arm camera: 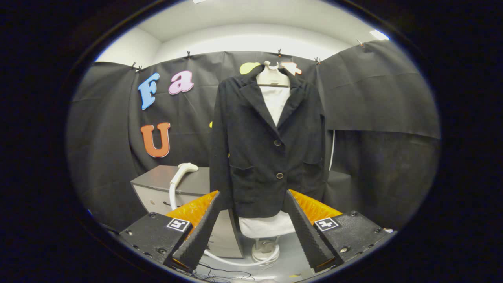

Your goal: Iron the clothes twice with a garment steamer, once on the left side and once on the right side.

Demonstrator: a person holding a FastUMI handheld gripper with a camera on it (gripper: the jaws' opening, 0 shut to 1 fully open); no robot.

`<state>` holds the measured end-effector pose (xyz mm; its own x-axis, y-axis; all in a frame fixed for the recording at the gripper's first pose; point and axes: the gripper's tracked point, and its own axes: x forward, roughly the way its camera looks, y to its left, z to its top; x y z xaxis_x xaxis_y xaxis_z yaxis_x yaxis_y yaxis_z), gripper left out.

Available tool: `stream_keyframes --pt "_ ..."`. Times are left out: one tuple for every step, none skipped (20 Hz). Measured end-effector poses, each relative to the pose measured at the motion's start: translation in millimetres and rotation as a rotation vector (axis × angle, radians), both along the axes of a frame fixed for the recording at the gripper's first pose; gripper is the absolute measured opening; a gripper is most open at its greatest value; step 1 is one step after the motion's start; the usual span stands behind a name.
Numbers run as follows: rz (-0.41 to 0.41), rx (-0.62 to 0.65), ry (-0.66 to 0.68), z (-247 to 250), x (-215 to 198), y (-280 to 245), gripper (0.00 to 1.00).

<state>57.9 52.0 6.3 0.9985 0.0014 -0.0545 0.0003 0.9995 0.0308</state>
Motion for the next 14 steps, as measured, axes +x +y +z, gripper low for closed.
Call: stream_keyframes --pt "0.012 -0.008 0.002 2.0 11.0 8.3 1.00" --pt "0.031 -0.014 0.003 5.2 22.0 19.9 1.00" --pt "0.053 -0.018 0.008 6.9 34.0 33.9 1.00" --pt "0.070 -0.023 0.017 7.7 46.7 46.7 1.00" --pt "0.090 -0.027 0.016 9.8 59.9 60.5 1.00" --pt "0.111 -0.034 0.019 10.9 74.4 75.8 1.00" --pt "0.132 -0.042 0.021 12.2 88.8 91.5 1.00" --pt "0.153 -0.046 0.031 12.5 103.0 108.4 1.00" --pt "0.179 -0.047 0.035 13.3 117.3 126.2 1.00" --pt "0.204 -0.049 0.051 9.9 129.9 143.6 1.00" --pt "0.229 -0.051 0.057 9.5 143.0 162.0 1.00" --pt "0.251 -0.056 0.070 6.5 155.3 177.0 1.00" --pt "0.273 -0.061 0.080 4.4 168.1 193.3 1.00" --pt "0.290 -0.064 0.100 0.0 182.1 209.0 1.00"
